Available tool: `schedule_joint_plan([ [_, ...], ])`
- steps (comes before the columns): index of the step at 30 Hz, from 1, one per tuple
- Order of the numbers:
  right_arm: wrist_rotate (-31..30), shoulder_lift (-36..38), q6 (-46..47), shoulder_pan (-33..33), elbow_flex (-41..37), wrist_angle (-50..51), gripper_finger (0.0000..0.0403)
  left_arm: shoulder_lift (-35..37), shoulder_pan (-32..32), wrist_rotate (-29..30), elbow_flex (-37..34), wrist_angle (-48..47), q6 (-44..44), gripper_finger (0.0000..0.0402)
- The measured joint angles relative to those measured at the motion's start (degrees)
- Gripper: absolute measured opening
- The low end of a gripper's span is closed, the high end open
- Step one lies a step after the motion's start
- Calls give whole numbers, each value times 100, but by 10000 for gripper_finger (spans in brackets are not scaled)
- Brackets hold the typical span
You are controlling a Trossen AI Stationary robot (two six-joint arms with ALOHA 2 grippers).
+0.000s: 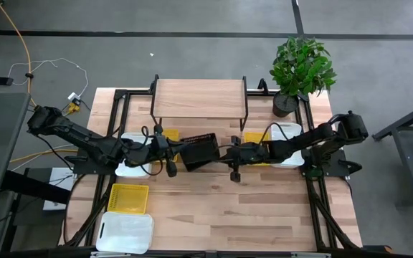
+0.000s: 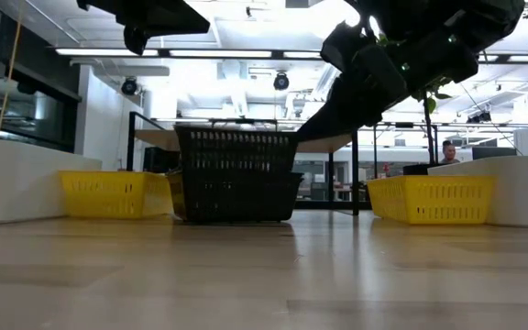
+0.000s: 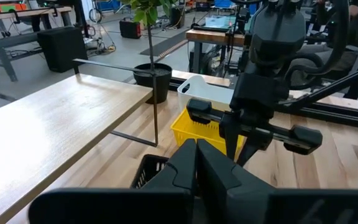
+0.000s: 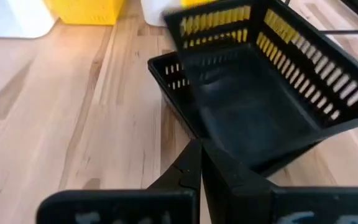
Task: Stack baskets on shelf by color
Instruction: Stack the bottom black bin on the top black bins
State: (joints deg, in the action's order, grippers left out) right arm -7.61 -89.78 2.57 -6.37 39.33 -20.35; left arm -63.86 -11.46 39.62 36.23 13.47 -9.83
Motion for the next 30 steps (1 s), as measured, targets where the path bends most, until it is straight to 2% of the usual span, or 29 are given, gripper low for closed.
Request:
schedule_joint_plan([
  [13, -116, 70, 0, 0, 0, 397, 0, 0, 0, 0, 0, -35, -2, 0],
  [17, -114, 357, 69, 0, 0, 763, 0, -30, 16, 1, 0, -27, -81, 0],
  [21, -138, 743, 34, -56, -47, 826, 0, -411, 121, -26, -7, -24, -157, 0],
  [26, -426, 1257, -107, -211, -461, 669, 0, -993, 228, -59, -7, 29, -185, 0],
  [30, -428, 1921, -99, -224, -1322, -167, 0, -1197, 251, -79, -7, 394, -25, 0],
])
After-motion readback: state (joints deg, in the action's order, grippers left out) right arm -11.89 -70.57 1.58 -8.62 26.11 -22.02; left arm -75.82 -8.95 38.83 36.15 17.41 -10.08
